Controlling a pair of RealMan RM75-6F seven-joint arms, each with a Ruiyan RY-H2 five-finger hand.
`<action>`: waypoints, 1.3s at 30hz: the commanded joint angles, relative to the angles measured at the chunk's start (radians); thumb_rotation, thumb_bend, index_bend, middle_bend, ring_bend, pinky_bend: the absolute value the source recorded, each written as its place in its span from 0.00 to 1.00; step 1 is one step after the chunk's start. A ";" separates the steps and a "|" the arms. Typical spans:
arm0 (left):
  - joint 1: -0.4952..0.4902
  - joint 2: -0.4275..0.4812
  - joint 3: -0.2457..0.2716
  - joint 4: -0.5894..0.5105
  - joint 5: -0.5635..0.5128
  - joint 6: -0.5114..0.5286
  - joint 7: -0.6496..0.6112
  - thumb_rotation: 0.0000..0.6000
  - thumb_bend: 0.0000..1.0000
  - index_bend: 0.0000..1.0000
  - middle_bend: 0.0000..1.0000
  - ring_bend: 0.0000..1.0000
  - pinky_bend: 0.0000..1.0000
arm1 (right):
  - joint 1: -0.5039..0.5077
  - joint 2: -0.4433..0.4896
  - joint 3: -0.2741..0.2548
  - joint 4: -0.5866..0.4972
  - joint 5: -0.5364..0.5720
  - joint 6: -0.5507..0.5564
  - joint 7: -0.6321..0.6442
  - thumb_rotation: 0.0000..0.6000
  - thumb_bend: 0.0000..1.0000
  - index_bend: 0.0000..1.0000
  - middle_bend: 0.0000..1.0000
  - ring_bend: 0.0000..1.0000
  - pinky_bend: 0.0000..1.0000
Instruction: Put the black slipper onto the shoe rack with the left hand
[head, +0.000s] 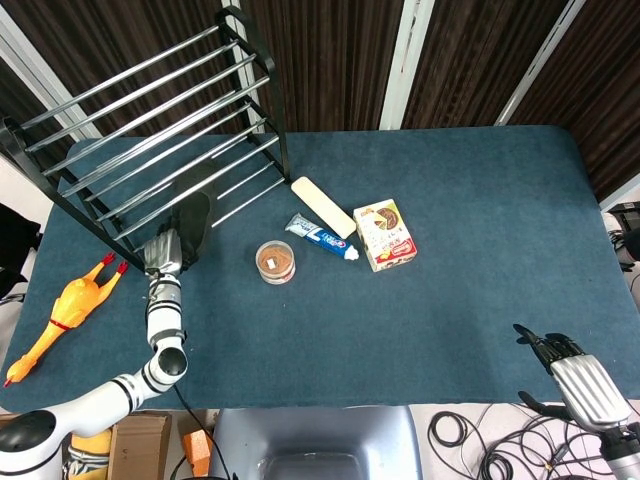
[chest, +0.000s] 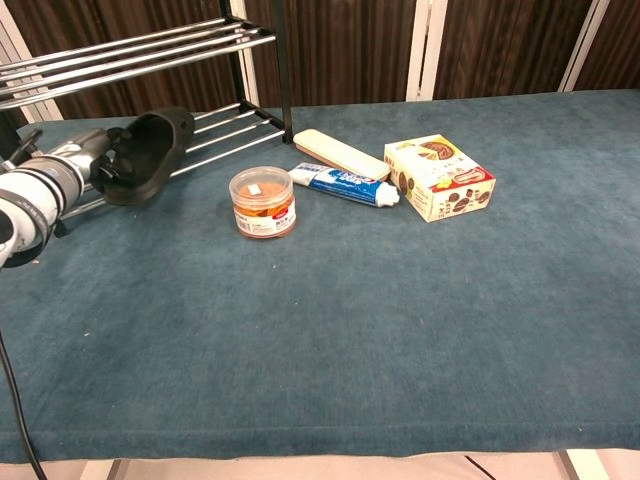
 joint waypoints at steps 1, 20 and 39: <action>0.005 0.012 0.003 -0.028 0.003 -0.011 -0.025 0.88 0.80 0.00 0.09 0.10 0.37 | 0.000 0.000 0.000 0.000 0.001 0.000 0.000 1.00 0.16 0.00 0.26 0.27 0.21; -0.014 -0.017 0.040 0.005 0.189 -0.071 -0.297 1.00 0.80 0.00 0.08 0.09 0.32 | 0.002 0.004 0.001 0.002 0.004 -0.002 0.011 1.00 0.16 0.00 0.26 0.28 0.21; 0.184 0.261 0.193 -0.475 0.367 0.062 -0.331 0.85 0.70 0.00 0.15 0.19 0.42 | -0.002 0.003 0.005 0.002 0.010 0.005 0.007 1.00 0.16 0.00 0.26 0.28 0.21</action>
